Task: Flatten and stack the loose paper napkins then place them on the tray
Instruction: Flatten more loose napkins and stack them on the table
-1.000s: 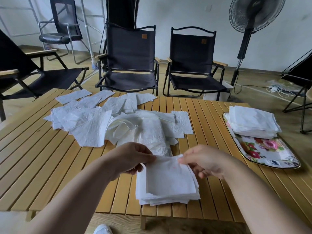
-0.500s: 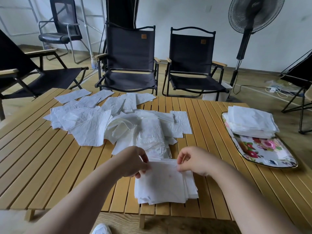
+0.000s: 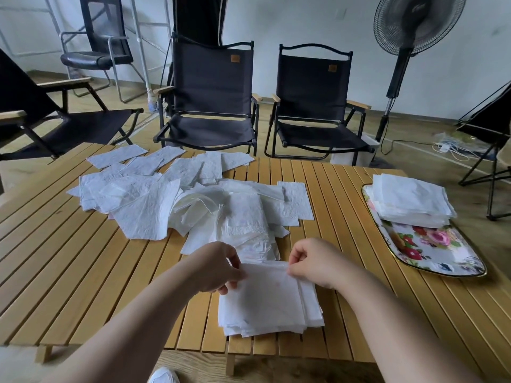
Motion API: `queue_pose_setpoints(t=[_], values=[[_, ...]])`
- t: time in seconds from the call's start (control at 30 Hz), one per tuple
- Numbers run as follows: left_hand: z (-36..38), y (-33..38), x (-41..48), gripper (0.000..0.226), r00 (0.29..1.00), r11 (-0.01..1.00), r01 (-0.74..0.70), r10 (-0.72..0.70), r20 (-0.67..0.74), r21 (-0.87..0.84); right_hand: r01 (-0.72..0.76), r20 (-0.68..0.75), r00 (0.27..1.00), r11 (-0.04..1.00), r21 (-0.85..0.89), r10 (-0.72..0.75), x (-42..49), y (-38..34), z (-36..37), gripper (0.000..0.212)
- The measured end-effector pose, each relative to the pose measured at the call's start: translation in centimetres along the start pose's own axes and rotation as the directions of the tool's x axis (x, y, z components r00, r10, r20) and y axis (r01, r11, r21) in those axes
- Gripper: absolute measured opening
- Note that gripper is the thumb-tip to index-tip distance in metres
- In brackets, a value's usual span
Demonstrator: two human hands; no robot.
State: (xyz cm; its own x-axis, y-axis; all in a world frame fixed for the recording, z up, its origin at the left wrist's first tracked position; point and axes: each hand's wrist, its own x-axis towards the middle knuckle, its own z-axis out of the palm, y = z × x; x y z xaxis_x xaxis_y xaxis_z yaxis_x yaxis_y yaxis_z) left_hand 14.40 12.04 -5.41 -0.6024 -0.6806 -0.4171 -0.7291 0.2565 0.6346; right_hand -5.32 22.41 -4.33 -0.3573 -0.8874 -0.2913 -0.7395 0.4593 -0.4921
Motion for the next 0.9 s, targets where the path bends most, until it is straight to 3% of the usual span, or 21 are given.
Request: queue_pose_setpoints(t=[0.1, 0.2, 0.37, 0.47, 0.6, 0.8, 0.9], values=[[-0.1, -0.3, 0.2, 0.021, 1.000, 1.000, 0.005, -0.004, -0.022, 0.017, -0.004, -0.065, 0.998, 0.999, 0.037, 0.006, 0.6, 0.1, 0.5, 0.006], [-0.6, -0.9, 0.7, 0.030, 0.990, 1.000, 0.014, -0.015, -0.137, -0.009, 0.055, -0.248, 0.969, 0.988, 0.141, -0.018, 1.6, -0.1, 1.1, 0.008], [-2.2, -1.9, 1.7, 0.020, 0.948, 0.994, 0.018, -0.051, -0.313, -0.107, 0.233, -0.452, 0.885, 0.949, 0.212, -0.116, 4.5, -1.8, 2.8, 0.011], [-2.9, -2.2, 2.2, 0.020, 0.936, 0.987, 0.013, -0.067, -0.346, -0.157, 0.258, -0.449, 0.882, 0.944, 0.204, -0.144, 6.8, -3.2, 3.6, 0.022], [-3.1, -2.9, 2.6, 0.019, 0.934, 0.985, 0.032, -0.089, -0.346, -0.167, 0.200, -0.331, 0.934, 0.966, 0.161, -0.138, 9.4, -4.1, 4.9, 0.044], [-3.4, -3.3, 2.9, 0.017, 0.933, 0.988, 0.040, -0.091, -0.349, -0.151, 0.197, -0.493, 0.864, 0.970, 0.146, -0.101, 10.6, -4.0, 5.4, 0.019], [-3.4, -3.0, 2.9, 0.012, 0.927, 0.983, 0.002, -0.071, -0.368, -0.185, 0.255, -0.533, 0.840, 0.939, 0.230, -0.097, 9.8, -3.9, 4.5, 0.014]])
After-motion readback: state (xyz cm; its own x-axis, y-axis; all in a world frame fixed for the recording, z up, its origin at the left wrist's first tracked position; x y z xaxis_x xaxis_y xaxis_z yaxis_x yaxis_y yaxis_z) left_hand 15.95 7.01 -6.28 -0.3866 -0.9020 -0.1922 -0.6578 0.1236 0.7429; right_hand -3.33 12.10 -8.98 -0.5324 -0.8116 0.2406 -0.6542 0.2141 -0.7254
